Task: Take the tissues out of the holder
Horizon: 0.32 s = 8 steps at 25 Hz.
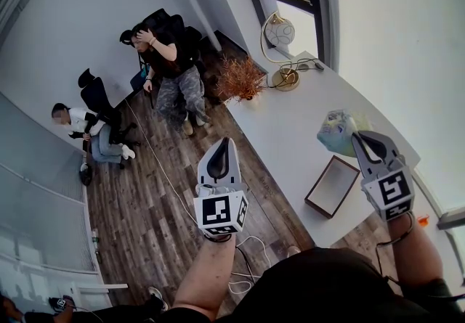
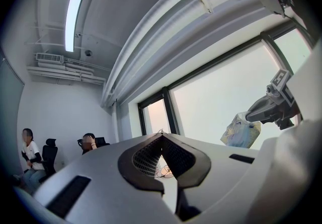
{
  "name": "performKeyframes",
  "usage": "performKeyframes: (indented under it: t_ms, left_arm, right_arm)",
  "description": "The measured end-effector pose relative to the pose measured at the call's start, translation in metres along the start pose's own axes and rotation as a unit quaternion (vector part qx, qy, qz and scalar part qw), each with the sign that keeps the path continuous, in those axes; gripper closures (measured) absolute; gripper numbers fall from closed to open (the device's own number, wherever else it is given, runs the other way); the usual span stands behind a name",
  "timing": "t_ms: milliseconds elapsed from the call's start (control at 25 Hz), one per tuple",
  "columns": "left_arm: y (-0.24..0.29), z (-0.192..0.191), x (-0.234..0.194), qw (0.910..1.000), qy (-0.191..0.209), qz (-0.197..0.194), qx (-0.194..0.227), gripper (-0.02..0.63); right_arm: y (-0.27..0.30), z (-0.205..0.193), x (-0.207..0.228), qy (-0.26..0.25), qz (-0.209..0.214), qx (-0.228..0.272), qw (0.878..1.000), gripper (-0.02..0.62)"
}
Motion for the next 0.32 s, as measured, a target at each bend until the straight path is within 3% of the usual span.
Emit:
performKeyframes:
  t_ms: [320]
  left_arm:
    - [0.0044,0.0008,-0.0046,1.0000,0.003,0.000,0.004,0.601]
  right_arm:
    - [0.0065,0.0044,0.0000,-0.003,0.001,0.007,1.000,0.586]
Point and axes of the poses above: the fingertips, and each gripper's own axes: y forward along the fingers, x to its right, z out of its top, the point moved 7 cm from there along -y, backward along the fingers, and after that the axes turned 3 degrees about z, right-handed, at the moved point
